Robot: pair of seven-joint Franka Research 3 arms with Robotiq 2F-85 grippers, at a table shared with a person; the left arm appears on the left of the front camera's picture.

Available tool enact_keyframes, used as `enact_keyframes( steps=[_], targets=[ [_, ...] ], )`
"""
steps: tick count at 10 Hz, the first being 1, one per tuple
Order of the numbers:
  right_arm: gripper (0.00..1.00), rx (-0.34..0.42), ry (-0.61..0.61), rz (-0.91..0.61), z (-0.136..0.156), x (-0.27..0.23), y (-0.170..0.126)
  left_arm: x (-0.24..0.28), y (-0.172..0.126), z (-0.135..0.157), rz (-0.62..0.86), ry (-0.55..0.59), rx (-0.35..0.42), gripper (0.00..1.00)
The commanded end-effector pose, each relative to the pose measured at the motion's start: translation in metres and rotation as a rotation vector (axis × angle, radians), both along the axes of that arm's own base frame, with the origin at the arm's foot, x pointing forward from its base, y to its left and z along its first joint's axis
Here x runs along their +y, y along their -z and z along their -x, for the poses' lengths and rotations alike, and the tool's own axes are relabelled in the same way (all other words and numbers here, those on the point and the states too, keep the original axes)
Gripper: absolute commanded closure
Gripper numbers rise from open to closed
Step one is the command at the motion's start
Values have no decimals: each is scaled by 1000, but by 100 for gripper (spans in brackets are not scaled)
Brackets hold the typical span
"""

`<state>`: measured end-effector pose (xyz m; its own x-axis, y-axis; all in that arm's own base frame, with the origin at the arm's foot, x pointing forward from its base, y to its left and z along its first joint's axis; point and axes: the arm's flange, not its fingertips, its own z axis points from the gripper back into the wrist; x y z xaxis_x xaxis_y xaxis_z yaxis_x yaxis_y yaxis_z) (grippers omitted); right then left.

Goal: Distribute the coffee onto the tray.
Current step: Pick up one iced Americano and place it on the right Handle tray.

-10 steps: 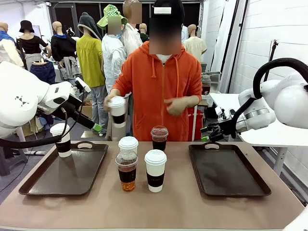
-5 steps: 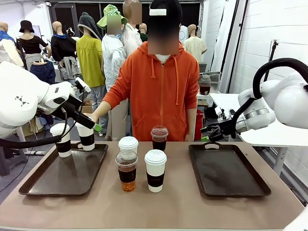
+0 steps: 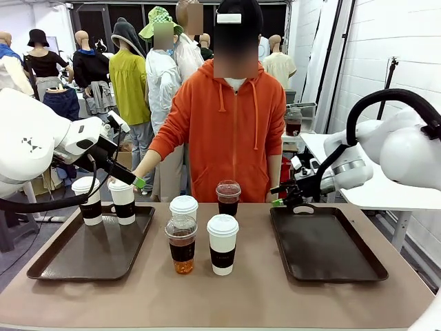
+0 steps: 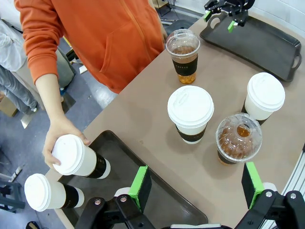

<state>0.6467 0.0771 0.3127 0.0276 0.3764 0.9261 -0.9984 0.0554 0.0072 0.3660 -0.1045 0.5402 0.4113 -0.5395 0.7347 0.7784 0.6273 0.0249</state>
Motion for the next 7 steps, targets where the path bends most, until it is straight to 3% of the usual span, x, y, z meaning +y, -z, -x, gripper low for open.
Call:
enact_keyframes(
  steps=[1, 7],
  targets=[
    [0, -7, -6, -30, -16, 16, 6, 2, 2, 0, 14, 9, 5, 0],
    [0, 21, -55, -42, -25, 37, 19, 2, 2, 0, 14, 9, 5, 0]
  ],
)
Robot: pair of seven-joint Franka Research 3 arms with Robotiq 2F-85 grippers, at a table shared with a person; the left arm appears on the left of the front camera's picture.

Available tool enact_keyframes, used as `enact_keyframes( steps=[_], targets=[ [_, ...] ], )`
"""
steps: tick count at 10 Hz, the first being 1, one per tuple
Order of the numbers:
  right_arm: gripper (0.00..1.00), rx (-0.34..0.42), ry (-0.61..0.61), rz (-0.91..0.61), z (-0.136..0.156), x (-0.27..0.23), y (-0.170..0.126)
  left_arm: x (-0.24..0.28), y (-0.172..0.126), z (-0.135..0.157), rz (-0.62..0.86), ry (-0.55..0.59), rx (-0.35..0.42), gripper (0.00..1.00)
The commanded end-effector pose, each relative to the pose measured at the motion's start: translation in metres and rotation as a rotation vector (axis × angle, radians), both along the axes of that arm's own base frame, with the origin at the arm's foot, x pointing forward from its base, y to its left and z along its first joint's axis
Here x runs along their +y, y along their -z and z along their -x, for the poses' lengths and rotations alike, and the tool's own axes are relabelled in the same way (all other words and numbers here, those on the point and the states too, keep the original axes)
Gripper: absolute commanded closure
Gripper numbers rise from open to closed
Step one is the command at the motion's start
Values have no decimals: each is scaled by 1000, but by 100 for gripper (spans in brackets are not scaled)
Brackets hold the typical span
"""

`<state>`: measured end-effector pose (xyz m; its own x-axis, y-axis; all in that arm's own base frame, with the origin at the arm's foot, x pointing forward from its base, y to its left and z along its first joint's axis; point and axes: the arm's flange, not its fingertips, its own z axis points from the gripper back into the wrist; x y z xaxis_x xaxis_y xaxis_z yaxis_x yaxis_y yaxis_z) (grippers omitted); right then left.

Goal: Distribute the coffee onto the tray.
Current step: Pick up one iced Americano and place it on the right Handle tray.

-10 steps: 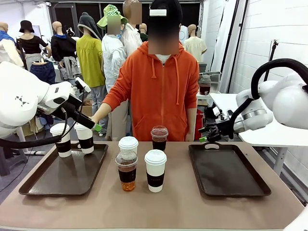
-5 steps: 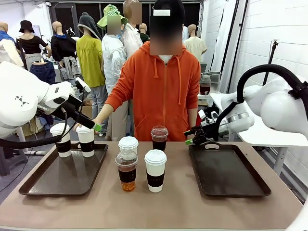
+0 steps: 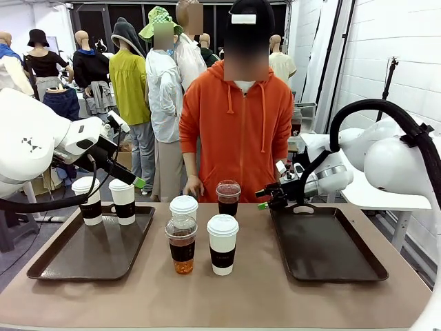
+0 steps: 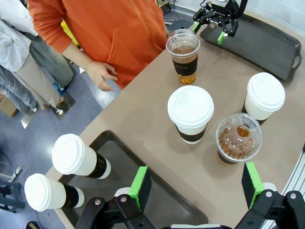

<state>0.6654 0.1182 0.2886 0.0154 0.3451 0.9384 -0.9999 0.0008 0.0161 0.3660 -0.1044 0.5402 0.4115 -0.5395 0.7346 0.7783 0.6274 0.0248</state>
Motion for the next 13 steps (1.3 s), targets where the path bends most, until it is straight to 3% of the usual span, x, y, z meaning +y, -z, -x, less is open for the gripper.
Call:
enact_keyframes(
  steps=[1, 5, 13],
  targets=[
    [0, -1, -1, 1, 1, 1, -1, 2, 2, 0, 14, 9, 5, 0],
    [0, 0, 0, 0, 0, -1, 0, 2, 2, 0, 14, 9, 5, 0],
    [0, 59, -42, -167, -22, 47, 37, 2, 2, 0, 14, 9, 5, 0]
  ],
)
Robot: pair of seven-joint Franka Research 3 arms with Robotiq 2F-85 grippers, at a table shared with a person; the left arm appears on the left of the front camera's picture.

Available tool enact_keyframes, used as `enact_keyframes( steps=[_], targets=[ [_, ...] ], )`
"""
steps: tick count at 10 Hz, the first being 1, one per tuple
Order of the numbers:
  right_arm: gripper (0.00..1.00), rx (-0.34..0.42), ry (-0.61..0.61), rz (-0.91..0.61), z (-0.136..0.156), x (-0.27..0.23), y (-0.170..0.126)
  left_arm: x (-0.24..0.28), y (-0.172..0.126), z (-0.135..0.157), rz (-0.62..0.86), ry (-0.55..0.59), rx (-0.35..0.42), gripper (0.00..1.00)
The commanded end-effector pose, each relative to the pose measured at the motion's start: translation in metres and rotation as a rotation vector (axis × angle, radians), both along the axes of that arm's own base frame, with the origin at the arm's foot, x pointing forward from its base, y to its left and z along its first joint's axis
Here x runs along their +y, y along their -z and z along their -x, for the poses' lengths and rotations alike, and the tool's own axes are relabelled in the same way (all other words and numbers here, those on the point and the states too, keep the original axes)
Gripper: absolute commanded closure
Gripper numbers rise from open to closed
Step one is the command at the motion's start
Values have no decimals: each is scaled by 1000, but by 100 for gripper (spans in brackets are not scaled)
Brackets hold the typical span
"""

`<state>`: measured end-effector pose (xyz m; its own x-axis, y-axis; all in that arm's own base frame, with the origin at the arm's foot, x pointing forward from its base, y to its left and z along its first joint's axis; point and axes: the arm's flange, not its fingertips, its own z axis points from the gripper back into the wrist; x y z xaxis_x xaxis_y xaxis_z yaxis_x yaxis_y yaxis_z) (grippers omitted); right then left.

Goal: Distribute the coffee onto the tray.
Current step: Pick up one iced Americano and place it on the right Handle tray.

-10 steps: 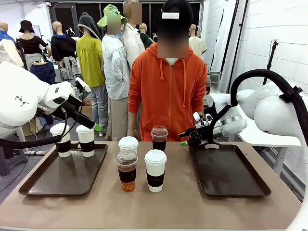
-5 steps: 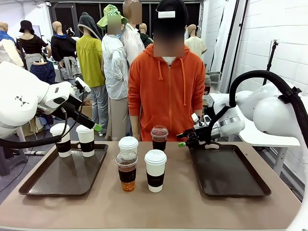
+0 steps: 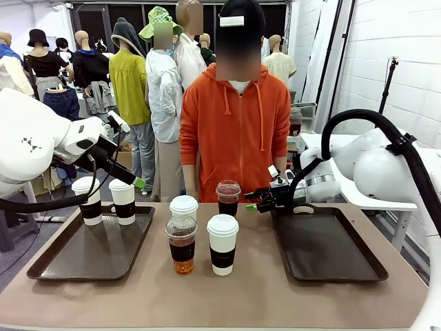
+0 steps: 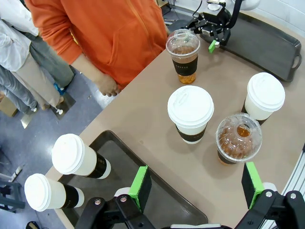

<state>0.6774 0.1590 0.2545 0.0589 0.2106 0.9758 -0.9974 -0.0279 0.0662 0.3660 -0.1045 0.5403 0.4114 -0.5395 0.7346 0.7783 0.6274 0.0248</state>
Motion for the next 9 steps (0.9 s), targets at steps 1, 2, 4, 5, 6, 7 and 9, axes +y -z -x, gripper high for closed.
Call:
enact_keyframes(
  steps=[1, 2, 4, 5, 6, 7, 9],
  targets=[
    [0, 12, -31, -28, -12, 11, 4, 2, 2, 0, 14, 9, 5, 0],
    [0, 18, -42, -29, -12, 16, 6, 2, 2, 0, 14, 9, 5, 0],
    [0, 22, -56, -33, -12, 24, 7, 2, 2, 0, 14, 9, 5, 0],
    [0, 28, -67, -35, -12, 27, 8, 2, 2, 0, 14, 9, 5, 0],
    [0, 27, -68, -37, -12, 29, 9, 2, 2, 0, 14, 9, 5, 0],
    [0, 33, -69, -38, -13, 31, 11, 2, 2, 0, 14, 9, 5, 0],
    [0, 40, -83, -37, -13, 36, 14, 2, 2, 0, 14, 9, 5, 0]
  ],
)
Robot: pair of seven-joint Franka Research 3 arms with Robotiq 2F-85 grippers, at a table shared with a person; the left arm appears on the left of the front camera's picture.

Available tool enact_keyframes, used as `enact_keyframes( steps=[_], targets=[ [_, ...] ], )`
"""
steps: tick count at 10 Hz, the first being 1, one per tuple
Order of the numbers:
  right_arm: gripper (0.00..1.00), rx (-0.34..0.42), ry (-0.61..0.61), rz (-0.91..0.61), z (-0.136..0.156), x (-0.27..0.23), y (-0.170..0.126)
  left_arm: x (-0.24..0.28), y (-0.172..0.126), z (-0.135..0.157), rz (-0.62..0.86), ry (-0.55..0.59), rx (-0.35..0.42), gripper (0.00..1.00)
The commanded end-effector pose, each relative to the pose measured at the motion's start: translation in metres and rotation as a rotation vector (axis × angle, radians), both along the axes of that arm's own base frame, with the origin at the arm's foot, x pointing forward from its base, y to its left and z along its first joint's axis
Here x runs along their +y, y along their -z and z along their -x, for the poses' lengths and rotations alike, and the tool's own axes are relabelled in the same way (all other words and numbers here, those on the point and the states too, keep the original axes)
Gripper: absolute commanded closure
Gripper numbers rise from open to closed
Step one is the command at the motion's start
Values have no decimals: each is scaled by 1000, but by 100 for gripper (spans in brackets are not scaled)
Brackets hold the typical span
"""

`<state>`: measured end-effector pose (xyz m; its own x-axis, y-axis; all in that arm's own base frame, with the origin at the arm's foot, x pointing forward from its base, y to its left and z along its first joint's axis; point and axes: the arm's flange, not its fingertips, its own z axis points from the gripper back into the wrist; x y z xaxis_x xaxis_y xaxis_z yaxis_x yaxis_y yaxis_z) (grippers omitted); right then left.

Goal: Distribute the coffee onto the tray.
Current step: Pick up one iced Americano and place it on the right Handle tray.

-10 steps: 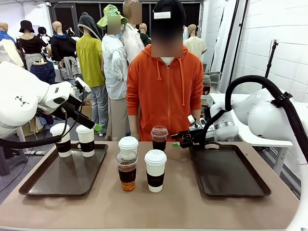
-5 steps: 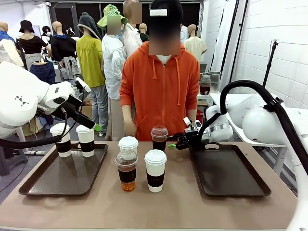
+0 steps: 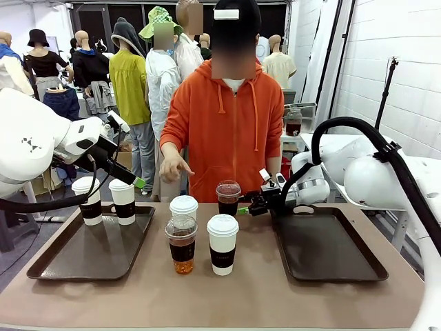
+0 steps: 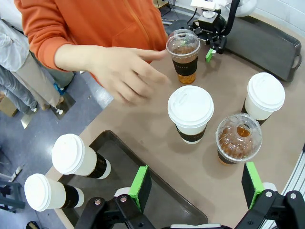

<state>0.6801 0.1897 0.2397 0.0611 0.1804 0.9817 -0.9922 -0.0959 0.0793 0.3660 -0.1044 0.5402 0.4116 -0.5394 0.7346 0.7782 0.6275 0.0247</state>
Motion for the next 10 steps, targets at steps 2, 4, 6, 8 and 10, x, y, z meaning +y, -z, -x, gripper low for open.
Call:
enact_keyframes(
  steps=[2, 4, 6, 8, 10],
  targets=[
    [0, 27, -29, -5, -12, 12, 1, 2, 2, 0, 14, 9, 5, 0],
    [0, 38, -53, -9, -13, 22, 3, 2, 2, 0, 14, 9, 5, 0],
    [0, 40, -72, -10, -15, 29, 3, 2, 2, 0, 14, 9, 5, 0],
    [0, 50, -79, -3, -16, 35, 5, 2, 2, 0, 14, 9, 5, 0],
    [0, 62, -75, 3, -19, 43, 7, 2, 2, 0, 14, 9, 5, 0]
  ],
)
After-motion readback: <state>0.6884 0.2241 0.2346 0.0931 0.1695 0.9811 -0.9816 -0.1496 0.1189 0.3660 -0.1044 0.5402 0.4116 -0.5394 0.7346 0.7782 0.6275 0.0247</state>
